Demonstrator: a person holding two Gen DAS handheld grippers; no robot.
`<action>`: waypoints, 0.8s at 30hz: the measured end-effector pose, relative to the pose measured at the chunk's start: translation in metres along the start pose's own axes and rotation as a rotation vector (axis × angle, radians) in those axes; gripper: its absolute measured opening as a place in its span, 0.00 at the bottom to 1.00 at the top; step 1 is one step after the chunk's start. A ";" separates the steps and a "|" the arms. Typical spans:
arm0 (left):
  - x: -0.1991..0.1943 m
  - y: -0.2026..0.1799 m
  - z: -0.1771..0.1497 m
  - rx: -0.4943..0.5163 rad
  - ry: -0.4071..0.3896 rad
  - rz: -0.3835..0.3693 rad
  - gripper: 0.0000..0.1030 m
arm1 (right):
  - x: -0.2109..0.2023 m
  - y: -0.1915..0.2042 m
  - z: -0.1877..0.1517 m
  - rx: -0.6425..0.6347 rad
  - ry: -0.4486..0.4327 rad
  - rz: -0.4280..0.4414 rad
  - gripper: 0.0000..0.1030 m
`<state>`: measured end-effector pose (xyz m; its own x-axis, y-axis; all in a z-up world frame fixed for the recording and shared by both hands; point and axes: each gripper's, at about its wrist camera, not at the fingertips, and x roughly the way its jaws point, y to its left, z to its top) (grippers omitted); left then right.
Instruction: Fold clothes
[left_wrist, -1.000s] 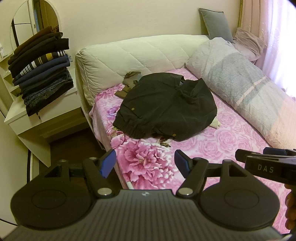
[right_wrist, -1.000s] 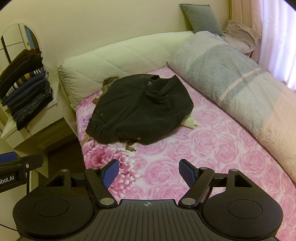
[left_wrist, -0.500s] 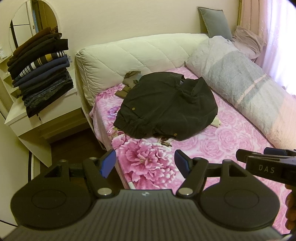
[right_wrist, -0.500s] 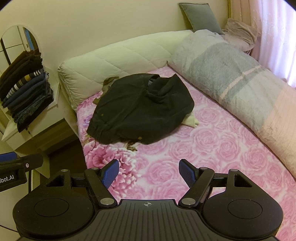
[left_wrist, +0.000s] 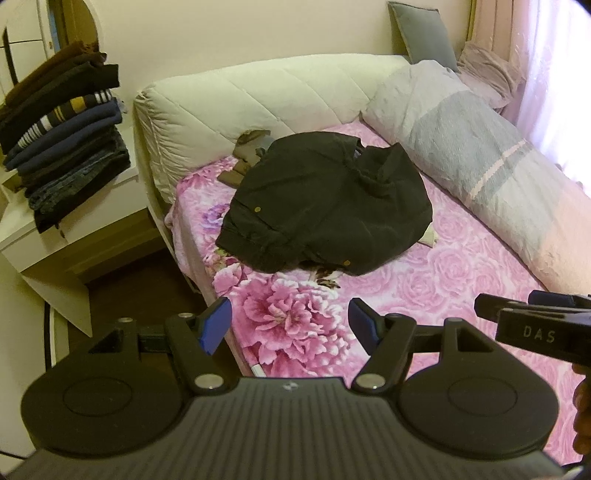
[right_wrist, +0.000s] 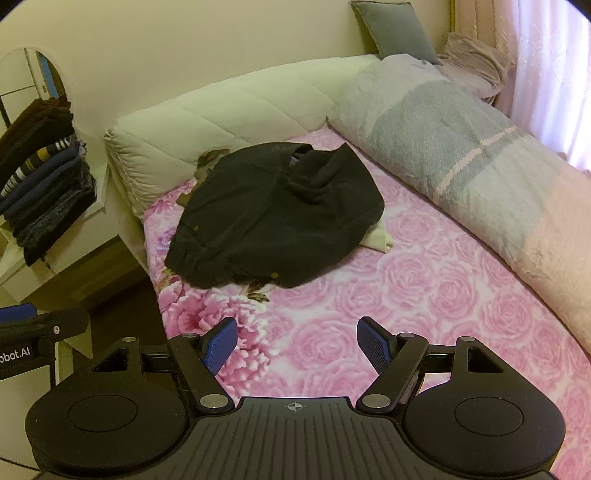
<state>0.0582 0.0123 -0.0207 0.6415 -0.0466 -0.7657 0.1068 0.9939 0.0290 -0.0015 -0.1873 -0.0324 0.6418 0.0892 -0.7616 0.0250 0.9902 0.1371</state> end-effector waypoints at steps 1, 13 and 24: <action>0.007 0.003 0.003 0.004 0.008 -0.007 0.65 | 0.004 0.001 0.002 0.005 0.004 -0.003 0.72; 0.095 0.048 0.049 0.067 0.094 -0.085 0.64 | 0.074 0.015 0.033 0.096 0.077 0.006 0.72; 0.178 0.087 0.106 0.125 0.134 -0.153 0.64 | 0.155 0.015 0.065 0.333 0.173 0.021 0.72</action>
<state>0.2624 0.0793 -0.0860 0.5047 -0.1736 -0.8456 0.2935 0.9557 -0.0210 0.1481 -0.1655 -0.1077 0.5065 0.1541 -0.8483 0.2796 0.9014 0.3307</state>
